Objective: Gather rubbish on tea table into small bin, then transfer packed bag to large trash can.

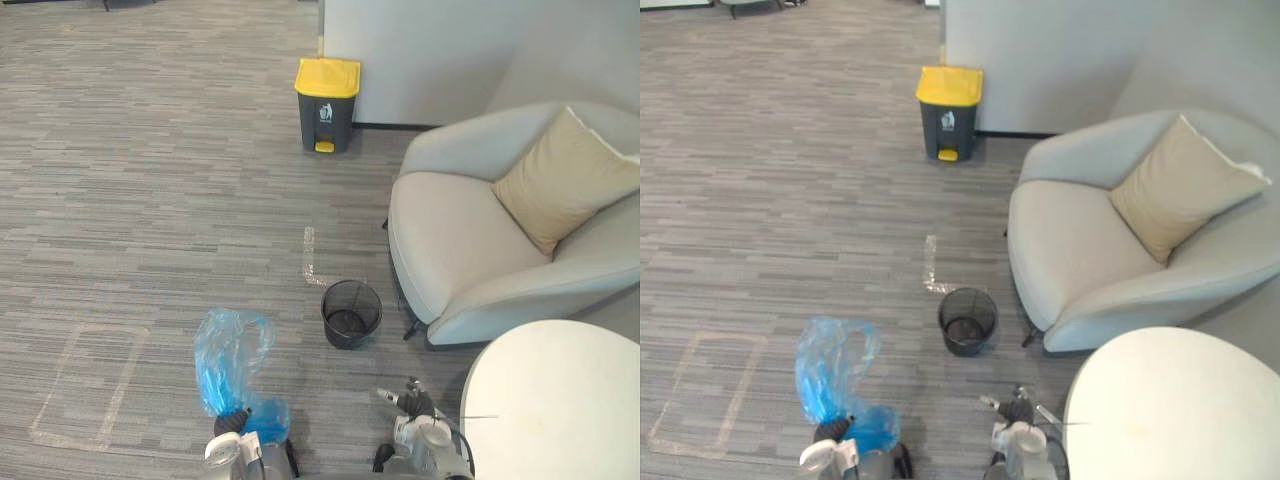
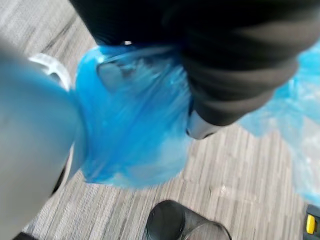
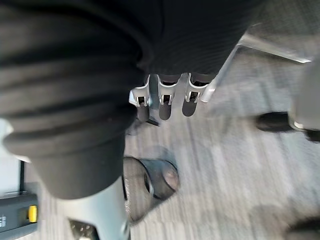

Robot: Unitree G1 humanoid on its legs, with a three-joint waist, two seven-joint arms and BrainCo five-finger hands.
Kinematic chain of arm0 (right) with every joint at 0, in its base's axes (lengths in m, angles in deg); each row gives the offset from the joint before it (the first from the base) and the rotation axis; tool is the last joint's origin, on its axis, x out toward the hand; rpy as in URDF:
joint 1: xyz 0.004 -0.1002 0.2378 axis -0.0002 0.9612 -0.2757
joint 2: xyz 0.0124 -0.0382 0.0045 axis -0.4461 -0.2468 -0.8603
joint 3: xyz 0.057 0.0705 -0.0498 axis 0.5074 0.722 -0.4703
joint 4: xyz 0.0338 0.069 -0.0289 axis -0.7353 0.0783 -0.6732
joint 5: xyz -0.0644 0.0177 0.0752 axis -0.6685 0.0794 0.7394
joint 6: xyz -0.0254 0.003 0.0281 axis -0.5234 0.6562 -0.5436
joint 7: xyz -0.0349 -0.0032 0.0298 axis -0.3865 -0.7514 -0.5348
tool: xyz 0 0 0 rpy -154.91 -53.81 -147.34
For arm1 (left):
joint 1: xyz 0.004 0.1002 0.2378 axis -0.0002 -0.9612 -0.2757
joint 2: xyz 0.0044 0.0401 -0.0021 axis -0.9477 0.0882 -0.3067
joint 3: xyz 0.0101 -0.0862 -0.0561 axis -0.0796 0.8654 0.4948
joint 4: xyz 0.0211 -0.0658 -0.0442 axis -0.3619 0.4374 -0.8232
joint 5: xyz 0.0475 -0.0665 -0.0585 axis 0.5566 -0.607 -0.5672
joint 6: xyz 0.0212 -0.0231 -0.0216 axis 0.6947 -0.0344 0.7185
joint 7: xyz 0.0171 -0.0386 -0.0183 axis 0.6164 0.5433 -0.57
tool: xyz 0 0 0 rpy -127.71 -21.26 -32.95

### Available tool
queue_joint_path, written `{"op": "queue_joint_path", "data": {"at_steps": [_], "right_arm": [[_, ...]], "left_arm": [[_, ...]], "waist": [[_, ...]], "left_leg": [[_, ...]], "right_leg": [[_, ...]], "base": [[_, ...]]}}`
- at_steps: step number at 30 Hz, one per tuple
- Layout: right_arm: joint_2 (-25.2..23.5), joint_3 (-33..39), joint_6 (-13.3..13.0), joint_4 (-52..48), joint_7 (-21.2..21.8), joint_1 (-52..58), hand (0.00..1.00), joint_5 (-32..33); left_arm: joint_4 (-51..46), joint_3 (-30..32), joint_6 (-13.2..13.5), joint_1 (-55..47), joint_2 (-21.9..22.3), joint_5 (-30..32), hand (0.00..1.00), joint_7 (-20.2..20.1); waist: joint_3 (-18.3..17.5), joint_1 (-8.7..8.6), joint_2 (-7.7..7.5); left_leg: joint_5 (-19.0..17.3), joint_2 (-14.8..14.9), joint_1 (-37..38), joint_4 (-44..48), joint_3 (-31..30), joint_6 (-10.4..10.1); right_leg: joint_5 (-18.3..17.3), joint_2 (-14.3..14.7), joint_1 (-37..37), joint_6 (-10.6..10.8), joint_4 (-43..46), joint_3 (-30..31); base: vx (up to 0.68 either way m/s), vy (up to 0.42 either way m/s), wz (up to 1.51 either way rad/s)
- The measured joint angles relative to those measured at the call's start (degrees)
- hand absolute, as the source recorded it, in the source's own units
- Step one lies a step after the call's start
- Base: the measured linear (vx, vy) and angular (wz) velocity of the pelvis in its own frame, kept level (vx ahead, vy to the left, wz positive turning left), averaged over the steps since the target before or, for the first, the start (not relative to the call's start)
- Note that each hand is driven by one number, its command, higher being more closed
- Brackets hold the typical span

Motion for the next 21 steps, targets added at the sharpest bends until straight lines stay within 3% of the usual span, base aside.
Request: {"op": "queue_joint_path", "data": {"at_steps": [5, 8, 10, 12, 13, 14, 16, 17, 19, 21], "right_arm": [[-0.1, 0.6, 0.0, 1.3, 0.0, -0.8, 0.00, 0.4], [-0.6, 1.4, 0.2, 2.4, 0.0, -0.9, 0.00, 0.4], [-0.6, 2.3, 0.2, 2.3, 0.0, -0.9, 0.00, 0.4], [-0.5, 2.9, 0.2, 2.4, 0.1, -1.5, 0.00, 0.4], [-0.4, 2.9, 0.2, 2.4, 0.1, -1.7, 0.00, 0.4], [-0.1, 2.8, 0.2, 2.5, 0.1, -1.7, 0.00, 0.4], [-0.2, 2.9, 0.3, 2.5, 0.1, -1.7, 0.00, 0.4], [-0.4, 3.7, 0.2, 2.5, 0.0, -1.7, 0.00, 0.4], [-0.4, 5.1, 0.2, 2.6, -0.1, -1.4, 0.00, 0.4], [-0.3, 6.5, 0.2, 2.9, -0.1, -0.8, 0.00, 0.4]], "left_arm": [[1.3, -1.6, 0.0, 0.0, -0.9, 0.5, 1.00, -0.1], [1.2, -1.7, 0.0, -0.1, -1.9, 0.5, 1.00, -0.1], [1.0, -2.5, 0.1, -0.3, -2.3, 0.5, 1.00, -0.1], [1.0, -2.4, 0.1, 0.3, -2.1, 0.5, 1.00, -0.1], [1.5, -2.1, 0.0, 0.7, -1.8, 0.4, 1.00, -0.1], [1.7, -2.0, 0.0, 1.0, -1.4, 0.4, 1.00, -0.1], [2.1, -1.2, 0.0, 1.7, -1.1, 0.4, 1.00, 0.0], [2.9, -1.0, 0.0, 2.6, -1.0, 0.4, 1.00, 0.0], [3.6, -0.9, -0.1, 3.3, -0.7, 0.4, 1.00, 0.0], [4.1, -1.0, -0.1, 3.3, 0.1, 0.4, 1.00, -0.1]], "waist": [[-0.3, 0.13, -0.60], [0.3, -0.10, -2.19], [0.5, -0.60, -2.40], [1.0, -0.12, -2.24], [1.6, -0.51, -1.16], [2.4, -1.23, 0.20], [2.8, -1.11, 0.10], [3.3, -1.63, -0.84], [3.4, -1.95, -2.05], [2.9, -2.96, -2.57]], "left_leg": [[0.9, -2.4, 1.4, -2.6, -1.7, 1.0], [-0.2, -5.0, 1.5, -2.5, -3.1, 1.1], [-1.0, -5.8, 1.6, -0.7, -5.2, 1.6], [-3.4, -5.9, 1.2, 1.8, -7.2, 2.5], [-4.0, -5.1, 2.2, 2.2, -8.9, 2.8], [-4.7, -3.2, 2.5, 3.0, -10.6, 2.5], [-5.5, -1.9, 2.6, 3.3, -13.4, 2.1], [-6.1, -1.9, 3.3, 3.1, -15.2, 1.9], [-7.4, -3.2, 4.6, 3.0, -17.2, 1.2], [-9.7, -4.9, 6.2, 3.9, -20.8, 0.4]], "right_leg": [[1.3, -0.7, 2.5, 0.3, -2.1, -0.2], [-5.2, -4.4, 0.6, 1.5, 6.0, -1.5], [-8.5, -5.2, 0.6, -1.9, 8.8, -2.1], [-7.9, -5.8, 0.4, -1.7, 14.6, -1.4], [-7.5, -5.1, -3.4, -4.6, 21.8, 0.6], [-9.0, -0.9, -5.4, -4.0, 23.3, 3.2], [-9.8, 5.3, -8.9, -3.4, 23.0, 5.4], [-9.7, 8.1, -10.8, -3.2, 21.5, 6.0], [-9.4, 9.7, -11.7, -3.5, 17.9, 5.9], [-8.8, 8.8, -10.8, -5.6, 18.3, 5.5]], "base": [[0.00, 0.083, 0.16], [0.00, 0.018, 0.39], [0.08, -0.004, 0.53], [0.10, -0.006, 0.33], [0.10, -0.010, 0.47], [0.16, -0.007, 0.53], [0.21, -0.066, 0.68], [0.24, -0.112, 0.81], [0.28, -0.138, 0.79], [0.33, -0.170, 0.98]]}}
